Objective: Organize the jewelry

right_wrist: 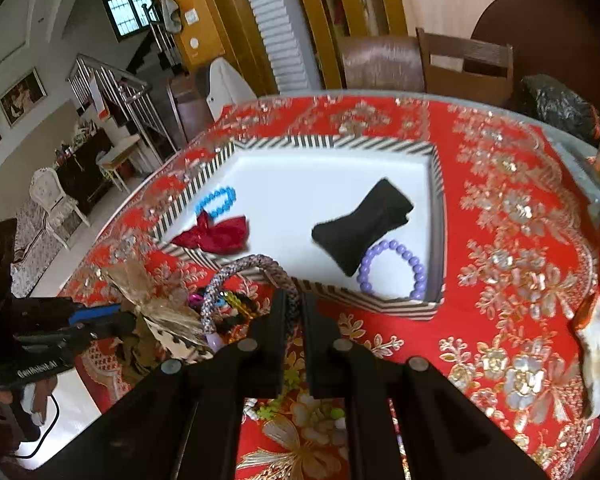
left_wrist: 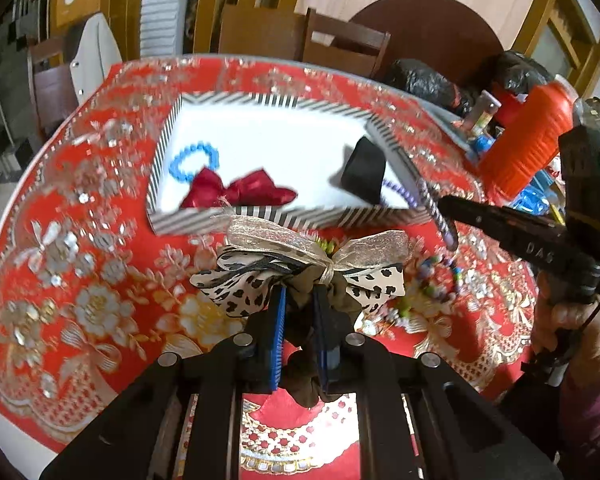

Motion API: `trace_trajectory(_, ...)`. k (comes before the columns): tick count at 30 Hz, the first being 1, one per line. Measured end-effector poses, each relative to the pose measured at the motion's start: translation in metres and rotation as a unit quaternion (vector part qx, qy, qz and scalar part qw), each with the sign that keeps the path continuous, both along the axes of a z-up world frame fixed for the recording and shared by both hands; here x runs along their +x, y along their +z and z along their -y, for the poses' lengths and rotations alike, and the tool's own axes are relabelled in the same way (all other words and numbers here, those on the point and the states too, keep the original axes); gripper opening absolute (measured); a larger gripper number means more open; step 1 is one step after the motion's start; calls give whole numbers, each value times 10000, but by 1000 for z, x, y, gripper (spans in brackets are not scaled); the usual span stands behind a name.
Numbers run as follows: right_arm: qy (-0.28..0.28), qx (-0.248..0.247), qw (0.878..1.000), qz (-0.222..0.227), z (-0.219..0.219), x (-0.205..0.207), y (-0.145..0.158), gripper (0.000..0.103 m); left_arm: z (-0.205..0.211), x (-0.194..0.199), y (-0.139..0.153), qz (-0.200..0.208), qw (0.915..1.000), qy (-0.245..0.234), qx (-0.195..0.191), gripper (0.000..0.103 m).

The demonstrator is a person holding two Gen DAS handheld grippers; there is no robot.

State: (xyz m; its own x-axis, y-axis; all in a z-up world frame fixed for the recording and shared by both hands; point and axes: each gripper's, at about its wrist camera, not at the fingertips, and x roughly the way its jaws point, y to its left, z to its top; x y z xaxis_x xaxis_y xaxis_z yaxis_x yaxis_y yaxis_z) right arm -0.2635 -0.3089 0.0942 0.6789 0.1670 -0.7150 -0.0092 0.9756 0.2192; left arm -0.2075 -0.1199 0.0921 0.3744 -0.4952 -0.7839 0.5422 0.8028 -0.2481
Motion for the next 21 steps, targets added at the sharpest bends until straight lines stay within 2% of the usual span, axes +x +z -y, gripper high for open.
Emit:
trace_trajectory(7, -64, -35, 9999, 133, 3, -1, 15, 7, -3, 19, 30, 139, 9995, 64, -276, 8)
trace_trajectory(11, -115, -84, 9998, 171, 3, 5, 21, 7, -1, 44, 42, 221, 9988, 223, -385, 8)
trace_trajectory(17, -199, -148, 9996, 100, 2, 30, 20, 7, 10, 91, 40, 253, 9979, 470, -374, 8)
trace_trajectory(21, -247, -160, 9995, -79, 0, 54, 11, 7, 23, 132, 26, 115, 9974, 645, -305, 8)
